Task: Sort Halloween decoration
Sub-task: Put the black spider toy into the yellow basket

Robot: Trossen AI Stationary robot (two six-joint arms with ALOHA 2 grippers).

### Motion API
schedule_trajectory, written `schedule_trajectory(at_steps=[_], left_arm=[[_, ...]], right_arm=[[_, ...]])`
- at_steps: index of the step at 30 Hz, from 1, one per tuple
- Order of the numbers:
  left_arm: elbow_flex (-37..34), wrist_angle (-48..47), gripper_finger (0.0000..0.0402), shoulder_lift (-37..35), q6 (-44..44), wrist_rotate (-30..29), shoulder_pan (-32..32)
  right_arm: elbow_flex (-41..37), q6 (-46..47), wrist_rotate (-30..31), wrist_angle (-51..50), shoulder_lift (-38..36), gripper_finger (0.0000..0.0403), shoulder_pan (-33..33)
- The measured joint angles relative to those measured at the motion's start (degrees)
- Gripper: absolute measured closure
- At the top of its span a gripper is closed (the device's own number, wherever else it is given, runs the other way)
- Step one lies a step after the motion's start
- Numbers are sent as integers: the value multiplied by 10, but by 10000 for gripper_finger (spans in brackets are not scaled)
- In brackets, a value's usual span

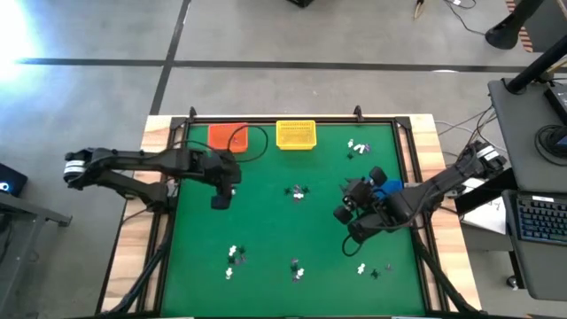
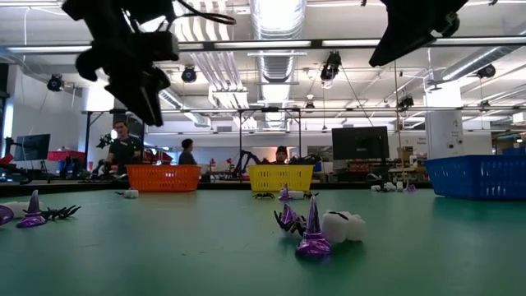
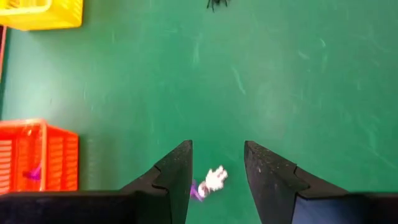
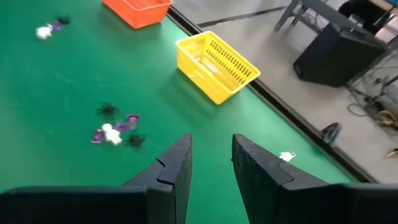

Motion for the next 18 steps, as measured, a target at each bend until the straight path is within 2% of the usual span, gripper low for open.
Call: schedule_trajectory(at_steps=[4, 11, 18], left_arm=[[2, 20, 274, 40, 7, -3, 0], [4, 79, 276, 92, 35, -11, 6], [4, 133, 285, 110, 47, -12, 15]], right_arm=[[0, -16, -22, -20, -12, 296, -16], [0, 13, -46, -88, -27, 296, -17], [0, -48, -63, -85, -36, 296, -51]])
